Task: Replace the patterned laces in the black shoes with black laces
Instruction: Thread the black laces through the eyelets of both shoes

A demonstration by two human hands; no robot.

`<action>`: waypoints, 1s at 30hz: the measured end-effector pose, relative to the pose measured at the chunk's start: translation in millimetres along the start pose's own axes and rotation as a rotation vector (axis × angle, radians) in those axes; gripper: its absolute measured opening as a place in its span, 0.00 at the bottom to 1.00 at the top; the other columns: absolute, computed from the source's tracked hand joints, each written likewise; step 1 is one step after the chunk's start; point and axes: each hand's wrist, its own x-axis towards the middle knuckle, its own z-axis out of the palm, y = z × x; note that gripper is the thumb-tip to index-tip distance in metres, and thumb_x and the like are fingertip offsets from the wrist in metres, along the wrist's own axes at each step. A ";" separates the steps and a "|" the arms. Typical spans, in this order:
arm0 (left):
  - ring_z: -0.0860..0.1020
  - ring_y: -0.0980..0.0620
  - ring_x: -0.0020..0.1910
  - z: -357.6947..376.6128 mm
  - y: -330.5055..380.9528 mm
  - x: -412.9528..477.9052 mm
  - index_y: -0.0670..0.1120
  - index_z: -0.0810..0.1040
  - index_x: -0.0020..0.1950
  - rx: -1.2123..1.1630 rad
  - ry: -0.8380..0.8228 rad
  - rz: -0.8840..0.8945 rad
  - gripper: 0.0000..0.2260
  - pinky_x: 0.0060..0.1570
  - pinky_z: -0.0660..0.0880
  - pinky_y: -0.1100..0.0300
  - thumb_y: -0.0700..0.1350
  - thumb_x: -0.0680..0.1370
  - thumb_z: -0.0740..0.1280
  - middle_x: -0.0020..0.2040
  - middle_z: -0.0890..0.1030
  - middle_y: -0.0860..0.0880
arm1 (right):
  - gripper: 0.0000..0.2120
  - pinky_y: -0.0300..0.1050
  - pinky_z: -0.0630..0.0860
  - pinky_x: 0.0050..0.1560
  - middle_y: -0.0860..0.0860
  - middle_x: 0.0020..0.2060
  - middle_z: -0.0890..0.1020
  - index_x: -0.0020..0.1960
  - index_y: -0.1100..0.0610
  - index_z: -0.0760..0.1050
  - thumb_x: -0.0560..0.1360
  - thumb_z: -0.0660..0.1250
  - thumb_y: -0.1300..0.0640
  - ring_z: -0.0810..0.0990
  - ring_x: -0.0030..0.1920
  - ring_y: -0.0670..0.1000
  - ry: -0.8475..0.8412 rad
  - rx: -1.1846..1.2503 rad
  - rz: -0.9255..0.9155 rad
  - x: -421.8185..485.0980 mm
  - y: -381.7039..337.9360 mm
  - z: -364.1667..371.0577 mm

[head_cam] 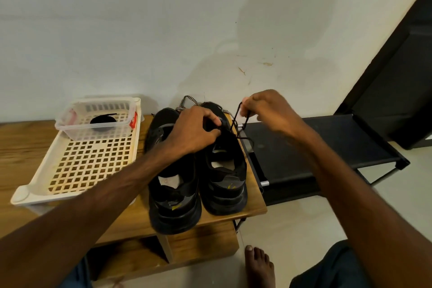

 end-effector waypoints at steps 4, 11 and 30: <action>0.79 0.60 0.54 -2.3 -1.3 -0.4 0.50 0.85 0.55 0.021 -0.051 0.018 0.11 0.63 0.77 0.54 0.46 0.73 0.77 0.55 0.84 0.57 | 0.15 0.52 0.80 0.50 0.51 0.34 0.81 0.41 0.57 0.79 0.83 0.63 0.52 0.81 0.38 0.51 0.060 0.458 0.115 -10.4 -8.9 -12.5; 0.81 0.64 0.46 -14.8 17.9 -8.4 0.49 0.86 0.51 -0.157 0.113 0.107 0.05 0.51 0.76 0.72 0.48 0.79 0.72 0.47 0.85 0.57 | 0.10 0.45 0.79 0.38 0.53 0.39 0.82 0.58 0.60 0.78 0.84 0.59 0.58 0.80 0.38 0.51 -0.126 0.891 0.174 -15.8 -15.4 -12.4; 0.77 0.53 0.36 -60.2 3.7 -3.0 0.41 0.85 0.52 -0.800 -0.004 -0.153 0.13 0.44 0.77 0.58 0.50 0.82 0.68 0.35 0.78 0.51 | 0.08 0.48 0.84 0.48 0.52 0.37 0.80 0.59 0.63 0.80 0.81 0.66 0.61 0.81 0.36 0.49 0.234 0.909 0.318 -3.2 9.9 -15.9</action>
